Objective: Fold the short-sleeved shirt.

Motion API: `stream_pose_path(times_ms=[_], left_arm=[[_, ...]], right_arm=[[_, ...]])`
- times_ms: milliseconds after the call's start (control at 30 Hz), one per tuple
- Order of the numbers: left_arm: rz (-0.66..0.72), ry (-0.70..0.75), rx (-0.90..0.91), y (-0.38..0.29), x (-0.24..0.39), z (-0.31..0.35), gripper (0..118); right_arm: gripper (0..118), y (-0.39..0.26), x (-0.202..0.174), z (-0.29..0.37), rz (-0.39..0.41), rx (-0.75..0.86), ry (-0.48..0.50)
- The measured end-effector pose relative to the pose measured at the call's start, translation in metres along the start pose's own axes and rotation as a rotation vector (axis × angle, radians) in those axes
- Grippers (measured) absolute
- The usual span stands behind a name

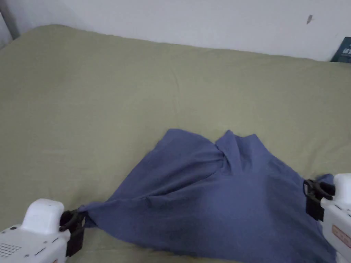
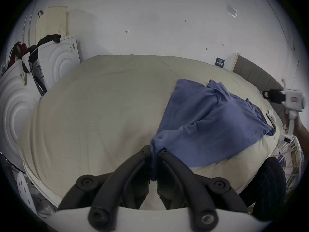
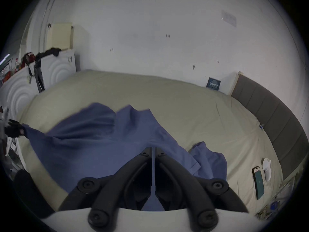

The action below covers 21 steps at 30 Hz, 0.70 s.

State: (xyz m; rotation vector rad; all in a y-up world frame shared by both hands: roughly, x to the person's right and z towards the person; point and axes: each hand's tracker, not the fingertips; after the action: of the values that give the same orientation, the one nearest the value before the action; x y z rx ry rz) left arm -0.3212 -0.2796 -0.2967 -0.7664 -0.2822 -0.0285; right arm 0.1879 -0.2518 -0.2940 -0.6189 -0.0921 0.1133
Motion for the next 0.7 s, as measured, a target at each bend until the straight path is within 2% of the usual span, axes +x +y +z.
stream_pose_path(times_ms=[67, 100, 133, 167, 200, 267, 300, 367, 400, 467, 567, 600, 633, 667, 700], left_arm=[[-0.007, 0.009, -0.013, 0.003, 0.002, -0.004, 5], [-0.011, 0.012, -0.016, 0.004, 0.002, -0.005, 5], [-0.012, 0.014, -0.018, 0.006, 0.004, -0.007, 6], [-0.005, 0.013, -0.028, 0.008, 0.003, -0.008, 6], [0.003, 0.007, -0.035, 0.009, 0.002, -0.009, 6], [0.01, 0.006, -0.035, 0.011, 0.001, -0.012, 6], [0.015, 0.013, -0.044, 0.012, 0.001, -0.013, 6], [0.014, 0.026, -0.053, 0.014, 0.001, -0.014, 6], [0.017, 0.027, -0.056, 0.01, -0.006, -0.018, 6], [0.012, 0.031, -0.07, 0.01, -0.007, -0.02, 6], [-0.001, 0.038, -0.083, 0.011, -0.006, -0.021, 6], [0.004, 0.038, -0.084, 0.011, -0.006, -0.022, 6], [0.013, 0.032, -0.086, 0.011, -0.006, -0.022, 6], [0.018, 0.03, -0.086, 0.009, -0.009, -0.024, 5], [0.018, 0.03, -0.088, 0.009, -0.009, -0.025, 5]], right_arm=[[6, 0.006, 0.018, -0.04, 0.013, -0.035, -0.016], [17, 0.01, 0.025, -0.057, 0.008, -0.033, -0.003], [48, 0.017, 0.035, -0.083, -0.033, -0.079, 0.039], [88, 0.022, 0.041, -0.104, -0.053, -0.132, 0.04], [111, 0.027, 0.046, -0.125, -0.056, -0.173, 0.019], [103, 0.033, 0.05, -0.166, -0.025, -0.276, 0.013], [101, 0.035, 0.049, -0.177, -0.008, -0.27, 0.033], [100, 0.035, 0.046, -0.202, 0.036, -0.319, 0.008], [94, 0.034, 0.046, -0.212, 0.034, -0.332, 0.021], [89, 0.029, 0.046, -0.223, 0.0, -0.359, 0.028], [83, 0.023, 0.042, -0.211, -0.124, -0.334, 0.022], [66, 0.022, 0.039, -0.205, -0.13, -0.316, 0.052], [51, 0.021, 0.032, -0.197, -0.087, -0.301, 0.023], [18, 0.022, 0.027, -0.192, -0.042, -0.296, 0.013], [5, 0.022, 0.023, -0.191, -0.043, -0.304, 0.025]])
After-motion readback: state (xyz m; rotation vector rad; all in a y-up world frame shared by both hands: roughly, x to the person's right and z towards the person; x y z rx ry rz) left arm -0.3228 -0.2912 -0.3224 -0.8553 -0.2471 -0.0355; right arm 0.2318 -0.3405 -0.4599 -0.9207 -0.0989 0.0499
